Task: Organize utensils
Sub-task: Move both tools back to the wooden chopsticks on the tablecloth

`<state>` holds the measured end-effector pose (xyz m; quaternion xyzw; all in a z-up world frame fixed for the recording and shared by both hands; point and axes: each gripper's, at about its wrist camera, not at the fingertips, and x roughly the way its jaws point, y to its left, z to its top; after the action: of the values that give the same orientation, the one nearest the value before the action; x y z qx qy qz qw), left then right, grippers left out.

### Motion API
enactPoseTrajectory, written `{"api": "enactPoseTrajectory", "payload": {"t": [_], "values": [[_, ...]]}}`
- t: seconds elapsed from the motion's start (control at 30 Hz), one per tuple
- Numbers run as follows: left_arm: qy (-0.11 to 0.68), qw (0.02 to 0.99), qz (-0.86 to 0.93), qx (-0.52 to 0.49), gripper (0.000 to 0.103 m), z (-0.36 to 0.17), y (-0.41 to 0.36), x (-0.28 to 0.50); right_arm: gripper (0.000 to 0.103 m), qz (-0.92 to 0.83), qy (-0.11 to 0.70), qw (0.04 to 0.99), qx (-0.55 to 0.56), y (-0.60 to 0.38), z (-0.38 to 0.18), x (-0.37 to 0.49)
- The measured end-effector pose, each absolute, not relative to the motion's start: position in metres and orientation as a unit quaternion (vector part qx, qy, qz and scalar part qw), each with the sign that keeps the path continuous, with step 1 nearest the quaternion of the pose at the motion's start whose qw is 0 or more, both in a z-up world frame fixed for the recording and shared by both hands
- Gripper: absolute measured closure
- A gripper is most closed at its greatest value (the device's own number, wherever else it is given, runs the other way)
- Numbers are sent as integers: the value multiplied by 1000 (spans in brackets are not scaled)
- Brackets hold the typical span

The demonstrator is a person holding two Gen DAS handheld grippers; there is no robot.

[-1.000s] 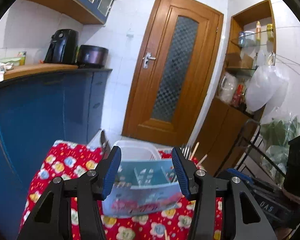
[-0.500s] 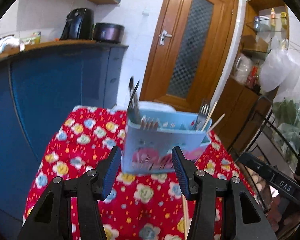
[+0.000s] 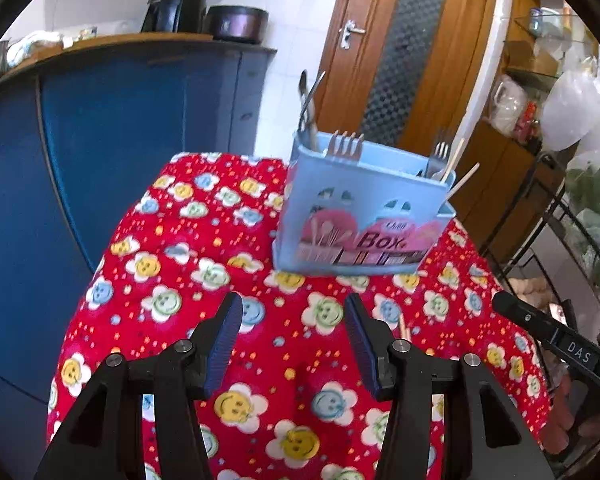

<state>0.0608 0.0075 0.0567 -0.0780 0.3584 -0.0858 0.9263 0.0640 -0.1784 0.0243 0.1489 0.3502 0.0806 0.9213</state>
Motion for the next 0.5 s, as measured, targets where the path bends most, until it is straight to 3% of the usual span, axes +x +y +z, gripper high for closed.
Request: {"api": "enactPoseTrajectory", "payload": {"t": [0.5], "values": [[377,916,-83,-108,49,30,33,54,68,77,423,894,126,-145,-22,65]]}}
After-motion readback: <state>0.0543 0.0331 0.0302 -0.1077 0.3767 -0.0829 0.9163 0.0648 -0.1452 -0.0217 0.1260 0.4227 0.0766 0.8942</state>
